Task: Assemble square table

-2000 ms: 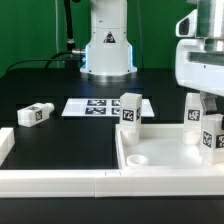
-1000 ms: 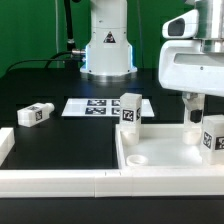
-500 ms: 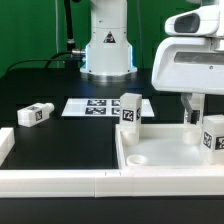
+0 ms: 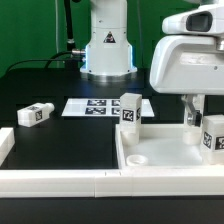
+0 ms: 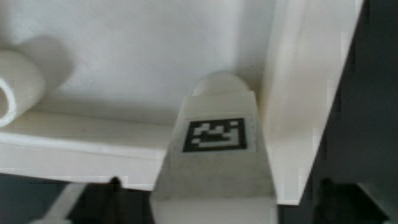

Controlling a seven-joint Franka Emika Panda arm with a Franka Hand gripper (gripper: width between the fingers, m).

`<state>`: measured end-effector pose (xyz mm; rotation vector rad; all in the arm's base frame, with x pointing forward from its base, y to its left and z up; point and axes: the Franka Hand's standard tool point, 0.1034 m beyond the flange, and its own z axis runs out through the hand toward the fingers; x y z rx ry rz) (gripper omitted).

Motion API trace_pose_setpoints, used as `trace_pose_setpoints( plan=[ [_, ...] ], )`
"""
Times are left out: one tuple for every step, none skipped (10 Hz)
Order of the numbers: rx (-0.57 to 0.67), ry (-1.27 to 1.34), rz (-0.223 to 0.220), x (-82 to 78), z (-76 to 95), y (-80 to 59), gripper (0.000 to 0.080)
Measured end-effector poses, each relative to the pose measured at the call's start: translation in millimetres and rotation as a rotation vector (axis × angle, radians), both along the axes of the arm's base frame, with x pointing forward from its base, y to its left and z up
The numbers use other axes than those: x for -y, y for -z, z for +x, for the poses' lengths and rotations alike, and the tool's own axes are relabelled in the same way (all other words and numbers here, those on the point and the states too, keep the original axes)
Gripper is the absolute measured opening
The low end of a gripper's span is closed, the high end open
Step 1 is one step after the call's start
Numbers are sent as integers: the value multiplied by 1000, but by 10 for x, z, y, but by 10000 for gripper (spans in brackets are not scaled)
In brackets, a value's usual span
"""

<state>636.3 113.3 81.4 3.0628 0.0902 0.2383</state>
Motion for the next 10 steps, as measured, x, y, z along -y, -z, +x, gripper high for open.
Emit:
trace_pose_setpoints(
  plan=[
    [1, 15, 2, 2, 0, 0, 352],
    [2, 16, 3, 0, 2, -3, 287],
    [5, 54, 9, -1, 3, -3, 287],
    [9, 128, 21, -1, 3, -3, 287],
    [16, 239, 45, -2, 2, -2, 287],
    [25, 401, 86, 4, 5, -2, 287],
    [34, 541, 115, 10, 9, -4, 287],
    [37, 636, 134, 16, 10, -5, 287],
    [37, 767, 157, 11, 3, -3, 287],
    [35, 874, 171, 4, -3, -1, 287]
  ],
)
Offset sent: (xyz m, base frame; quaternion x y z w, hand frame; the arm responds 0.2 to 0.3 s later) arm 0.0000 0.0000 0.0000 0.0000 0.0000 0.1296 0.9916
